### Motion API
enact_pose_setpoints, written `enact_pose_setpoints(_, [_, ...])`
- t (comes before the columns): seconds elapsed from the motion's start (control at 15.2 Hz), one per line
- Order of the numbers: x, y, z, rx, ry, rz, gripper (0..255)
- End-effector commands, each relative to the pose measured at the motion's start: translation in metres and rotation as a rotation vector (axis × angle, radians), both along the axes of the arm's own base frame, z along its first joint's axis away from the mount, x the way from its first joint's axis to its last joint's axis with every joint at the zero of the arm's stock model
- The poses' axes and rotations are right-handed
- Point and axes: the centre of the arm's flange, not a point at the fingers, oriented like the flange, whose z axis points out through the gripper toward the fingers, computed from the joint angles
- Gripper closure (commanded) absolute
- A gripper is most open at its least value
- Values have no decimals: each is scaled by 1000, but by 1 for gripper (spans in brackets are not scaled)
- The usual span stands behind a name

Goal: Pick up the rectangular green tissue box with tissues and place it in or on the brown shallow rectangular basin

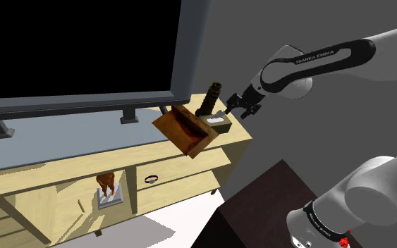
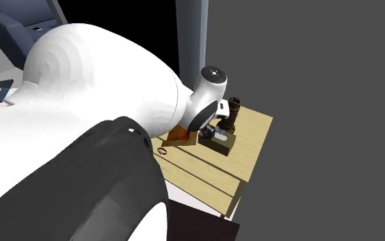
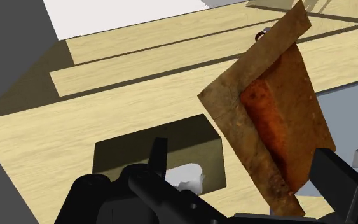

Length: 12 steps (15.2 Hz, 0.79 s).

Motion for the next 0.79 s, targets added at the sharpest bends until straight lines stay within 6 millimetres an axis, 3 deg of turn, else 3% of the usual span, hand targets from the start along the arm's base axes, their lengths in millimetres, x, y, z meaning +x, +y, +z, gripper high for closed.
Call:
enact_pose_setpoints(0.0, [19,-5,-15,8,-20,-55,0])
enact_pose_setpoints(0.59, [90,-33,-92,48,-93,-290,0])
enact_pose_setpoints(0.73, [99,-36,-103,52,-100,-311,0])
